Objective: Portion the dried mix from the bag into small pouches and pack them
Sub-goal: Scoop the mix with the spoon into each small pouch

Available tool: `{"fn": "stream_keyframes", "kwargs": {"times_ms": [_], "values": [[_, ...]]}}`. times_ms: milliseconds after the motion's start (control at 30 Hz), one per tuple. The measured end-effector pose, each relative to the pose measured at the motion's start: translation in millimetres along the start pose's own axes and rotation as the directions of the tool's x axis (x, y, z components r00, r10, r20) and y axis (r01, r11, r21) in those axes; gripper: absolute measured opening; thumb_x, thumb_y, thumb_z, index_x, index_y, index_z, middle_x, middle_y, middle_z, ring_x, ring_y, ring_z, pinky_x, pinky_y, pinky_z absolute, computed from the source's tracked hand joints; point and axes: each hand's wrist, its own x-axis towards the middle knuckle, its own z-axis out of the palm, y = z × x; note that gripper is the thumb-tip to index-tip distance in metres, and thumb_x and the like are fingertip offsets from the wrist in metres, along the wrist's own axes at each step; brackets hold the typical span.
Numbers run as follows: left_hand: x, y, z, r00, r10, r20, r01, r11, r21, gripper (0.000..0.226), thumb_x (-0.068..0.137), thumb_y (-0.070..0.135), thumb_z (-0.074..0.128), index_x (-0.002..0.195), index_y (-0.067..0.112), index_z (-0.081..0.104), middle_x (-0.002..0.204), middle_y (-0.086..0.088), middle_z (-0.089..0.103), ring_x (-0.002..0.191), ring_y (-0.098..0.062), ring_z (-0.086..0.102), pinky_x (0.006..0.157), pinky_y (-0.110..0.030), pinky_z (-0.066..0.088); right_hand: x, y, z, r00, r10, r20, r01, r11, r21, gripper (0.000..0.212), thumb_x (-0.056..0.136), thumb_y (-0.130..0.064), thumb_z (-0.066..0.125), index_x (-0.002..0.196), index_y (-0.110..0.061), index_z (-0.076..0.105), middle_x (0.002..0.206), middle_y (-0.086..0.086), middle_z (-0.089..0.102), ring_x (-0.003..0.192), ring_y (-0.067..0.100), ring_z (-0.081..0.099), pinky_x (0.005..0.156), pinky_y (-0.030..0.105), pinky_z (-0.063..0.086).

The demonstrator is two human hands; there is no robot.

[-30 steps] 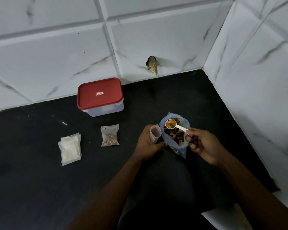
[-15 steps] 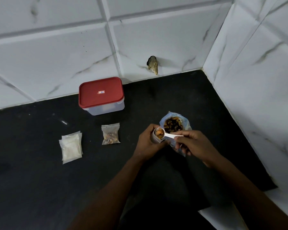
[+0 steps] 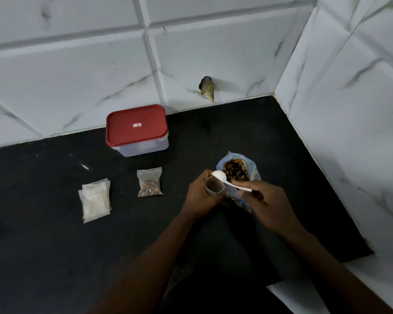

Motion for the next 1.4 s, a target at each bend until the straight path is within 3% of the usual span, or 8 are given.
{"fn": "stream_keyframes", "kwargs": {"times_ms": [100, 233, 400, 500, 733, 1133, 1300, 1400], "values": [[2, -3, -1, 1.000, -0.017, 0.010, 0.017, 1.000, 0.019, 0.045, 0.077, 0.015, 0.088, 0.112, 0.026, 0.062, 0.114, 0.010, 0.069, 0.108, 0.000, 0.066, 0.091, -0.026, 0.056, 2, 2, -1, 0.971, 0.237, 0.010, -0.229, 0.923, 0.310, 0.024, 0.097, -0.012, 0.062, 0.114, -0.027, 0.072, 0.089, -0.004, 0.075, 0.078, -0.001, 0.068, 0.065, 0.015, 0.051], [2, -11, -3, 0.999, -0.030, 0.030, 0.028, 0.997, 0.065, 0.050, 0.075, 0.017, 0.088, 0.116, 0.030, 0.061, 0.118, 0.012, 0.067, 0.113, -0.002, 0.065, 0.099, -0.036, 0.057, 11, 15, -6, 0.926, 0.371, -0.070, -0.329, 0.884, 0.333, 0.017, 0.098, -0.018, 0.061, 0.111, -0.021, 0.072, 0.087, 0.000, 0.072, 0.068, -0.002, 0.064, 0.059, 0.016, 0.046], [0, -16, -5, 0.999, -0.039, 0.019, 0.037, 0.992, 0.124, 0.053, 0.073, 0.023, 0.090, 0.116, 0.033, 0.061, 0.114, 0.013, 0.068, 0.109, 0.001, 0.065, 0.096, -0.032, 0.057, 27, 29, -12, 0.955, 0.236, -0.177, -0.233, 0.972, 0.039, 0.018, 0.097, -0.020, 0.065, 0.113, -0.021, 0.073, 0.095, -0.015, 0.069, 0.082, -0.012, 0.063, 0.066, 0.005, 0.047], [1, -18, -4, 0.998, -0.059, 0.014, 0.056, 0.985, 0.164, 0.053, 0.074, 0.025, 0.090, 0.116, 0.035, 0.060, 0.115, 0.014, 0.066, 0.109, 0.001, 0.063, 0.096, -0.029, 0.056, 36, 39, -9, 0.977, 0.085, -0.196, -0.119, 0.979, -0.165, 0.019, 0.095, -0.019, 0.068, 0.113, -0.015, 0.074, 0.100, -0.005, 0.073, 0.090, 0.002, 0.067, 0.080, 0.018, 0.051], [6, -18, -3, 0.990, -0.122, 0.068, 0.107, 0.977, 0.187, 0.062, 0.076, 0.024, 0.089, 0.129, 0.032, 0.057, 0.123, 0.014, 0.063, 0.114, 0.002, 0.060, 0.094, -0.021, 0.051, 60, 44, 7, 0.989, -0.130, -0.068, 0.067, 0.815, -0.575, 0.022, 0.095, -0.024, 0.065, 0.115, -0.017, 0.071, 0.104, 0.004, 0.070, 0.097, 0.017, 0.065, 0.081, 0.031, 0.054], [14, -19, -1, 0.973, -0.221, 0.069, 0.206, 0.963, 0.175, 0.063, 0.071, 0.025, 0.092, 0.124, 0.031, 0.057, 0.118, 0.014, 0.063, 0.109, -0.001, 0.061, 0.085, -0.018, 0.049, 67, 42, 1, 0.948, -0.154, 0.278, 0.310, 0.641, -0.702, 0.024, 0.096, -0.034, 0.061, 0.119, -0.031, 0.069, 0.113, -0.005, 0.067, 0.108, 0.015, 0.054, 0.083, 0.028, 0.048], [15, -21, -1, 0.974, -0.218, 0.068, 0.203, 0.964, 0.174, 0.067, 0.072, 0.027, 0.092, 0.128, 0.031, 0.057, 0.124, 0.013, 0.062, 0.115, -0.005, 0.060, 0.095, -0.027, 0.052, 62, 50, -25, 0.971, -0.226, 0.074, 0.229, 0.806, -0.546, 0.031, 0.094, -0.038, 0.050, 0.109, -0.024, 0.074, 0.093, -0.003, 0.071, 0.087, 0.015, 0.059, 0.074, 0.035, 0.052], [17, -22, 0, 0.972, -0.226, 0.065, 0.211, 0.959, 0.187, 0.072, 0.070, 0.030, 0.092, 0.132, 0.031, 0.055, 0.128, 0.011, 0.062, 0.119, -0.007, 0.059, 0.102, -0.036, 0.053, 64, 55, -25, 0.978, -0.206, 0.024, 0.187, 0.828, -0.529, 0.037, 0.094, -0.043, 0.047, 0.104, -0.021, 0.075, 0.087, -0.001, 0.071, 0.082, 0.017, 0.063, 0.077, 0.041, 0.054]]}}
